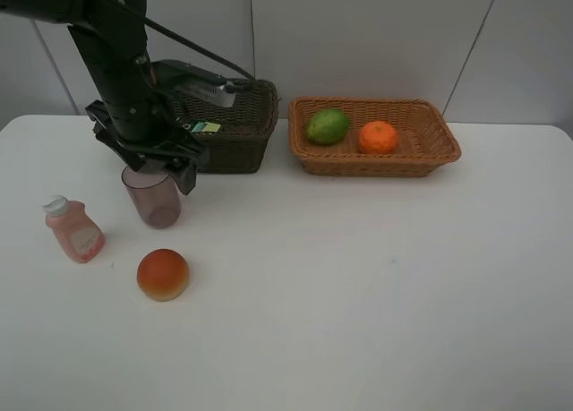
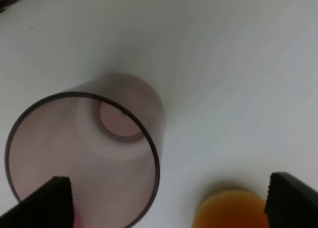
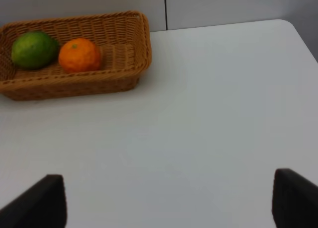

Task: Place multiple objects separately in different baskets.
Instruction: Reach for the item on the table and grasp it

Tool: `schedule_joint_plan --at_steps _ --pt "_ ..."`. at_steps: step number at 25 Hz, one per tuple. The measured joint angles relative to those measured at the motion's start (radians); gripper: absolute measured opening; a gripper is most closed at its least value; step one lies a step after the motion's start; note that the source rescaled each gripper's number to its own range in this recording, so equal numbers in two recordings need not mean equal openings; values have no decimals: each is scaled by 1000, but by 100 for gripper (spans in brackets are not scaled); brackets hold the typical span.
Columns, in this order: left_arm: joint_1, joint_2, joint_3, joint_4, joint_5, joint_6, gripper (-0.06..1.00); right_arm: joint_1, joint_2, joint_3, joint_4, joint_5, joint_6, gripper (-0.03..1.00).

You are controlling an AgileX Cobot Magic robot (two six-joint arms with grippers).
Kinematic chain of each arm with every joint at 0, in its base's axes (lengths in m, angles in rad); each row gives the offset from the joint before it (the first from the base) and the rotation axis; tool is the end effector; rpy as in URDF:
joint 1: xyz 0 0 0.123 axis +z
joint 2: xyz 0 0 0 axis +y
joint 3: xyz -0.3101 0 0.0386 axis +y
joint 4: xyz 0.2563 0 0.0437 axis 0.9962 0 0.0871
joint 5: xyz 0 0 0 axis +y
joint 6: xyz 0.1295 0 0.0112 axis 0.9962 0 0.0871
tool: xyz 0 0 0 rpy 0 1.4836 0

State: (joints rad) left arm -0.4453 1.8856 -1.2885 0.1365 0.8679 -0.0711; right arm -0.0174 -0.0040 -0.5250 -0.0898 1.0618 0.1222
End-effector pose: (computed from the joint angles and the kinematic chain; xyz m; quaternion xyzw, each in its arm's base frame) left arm 0.3619 -0.1577 0.1712 0.2229 0.9685 0.0296 0.1072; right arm 0.0058 -0.0103 0.2717 0.0613 0.8428 -0.0168 0.5345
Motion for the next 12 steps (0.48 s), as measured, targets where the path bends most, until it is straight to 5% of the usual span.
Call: schedule_joint_plan --at_steps 12 --pt "-12 123 2 23 -68 -6 100 0 0 0 0 0 0 67"
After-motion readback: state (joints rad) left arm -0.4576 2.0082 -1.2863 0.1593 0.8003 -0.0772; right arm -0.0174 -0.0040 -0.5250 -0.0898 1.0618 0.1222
